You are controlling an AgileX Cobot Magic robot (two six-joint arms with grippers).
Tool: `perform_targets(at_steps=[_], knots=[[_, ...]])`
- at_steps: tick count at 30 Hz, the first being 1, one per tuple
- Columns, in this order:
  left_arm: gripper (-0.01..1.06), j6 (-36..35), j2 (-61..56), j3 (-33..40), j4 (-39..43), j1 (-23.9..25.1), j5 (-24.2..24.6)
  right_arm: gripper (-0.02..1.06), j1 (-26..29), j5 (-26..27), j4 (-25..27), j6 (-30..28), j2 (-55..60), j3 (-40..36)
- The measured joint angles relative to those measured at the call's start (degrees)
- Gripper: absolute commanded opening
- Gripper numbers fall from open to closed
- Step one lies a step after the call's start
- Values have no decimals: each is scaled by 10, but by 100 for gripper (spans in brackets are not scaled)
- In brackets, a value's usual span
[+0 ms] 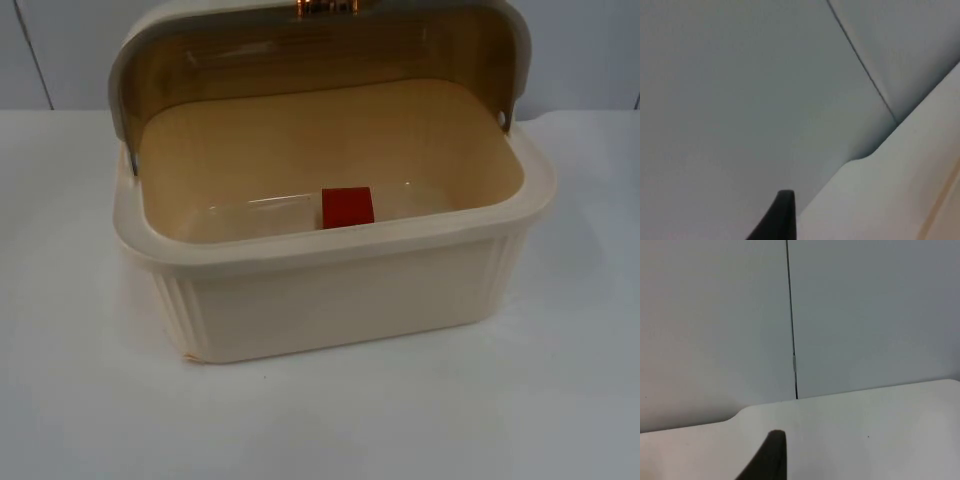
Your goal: Open the box lid with the left hand, place the block into the box with the right hand, then close the box lid with the left hand.
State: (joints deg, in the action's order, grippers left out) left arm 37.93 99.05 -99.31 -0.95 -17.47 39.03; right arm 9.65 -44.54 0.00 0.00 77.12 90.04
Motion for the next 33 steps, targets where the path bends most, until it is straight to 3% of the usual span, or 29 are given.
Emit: perform_targets(at_steps=[3,7,13,18,21,26,27,29,32,33], knots=[[105,7,18,-3,54,-23,0,105,0,-1,0,0,0,0],[105,24,45,-4,121,-66,-34,105,0,-1,0,0,0,0],[105,100,63,-6,114,-96,-55,105,0,-3,0,0,0,0],[101,116,78,-6,109,-98,-59,105,0,-3,0,0,0,0],[92,119,79,-6,106,-98,-44,105,0,-3,0,0,0,0],[53,126,79,-6,75,-98,-4,105,0,-3,0,0,0,0],[53,126,79,-6,71,-98,0,105,0,-3,0,0,0,0],[42,126,79,-6,59,-98,7,105,0,-3,0,0,0,0],[20,127,79,-6,48,-98,9,105,0,-3,0,0,0,0],[20,127,79,-6,42,-98,10,105,0,-3,0,0,0,0]])
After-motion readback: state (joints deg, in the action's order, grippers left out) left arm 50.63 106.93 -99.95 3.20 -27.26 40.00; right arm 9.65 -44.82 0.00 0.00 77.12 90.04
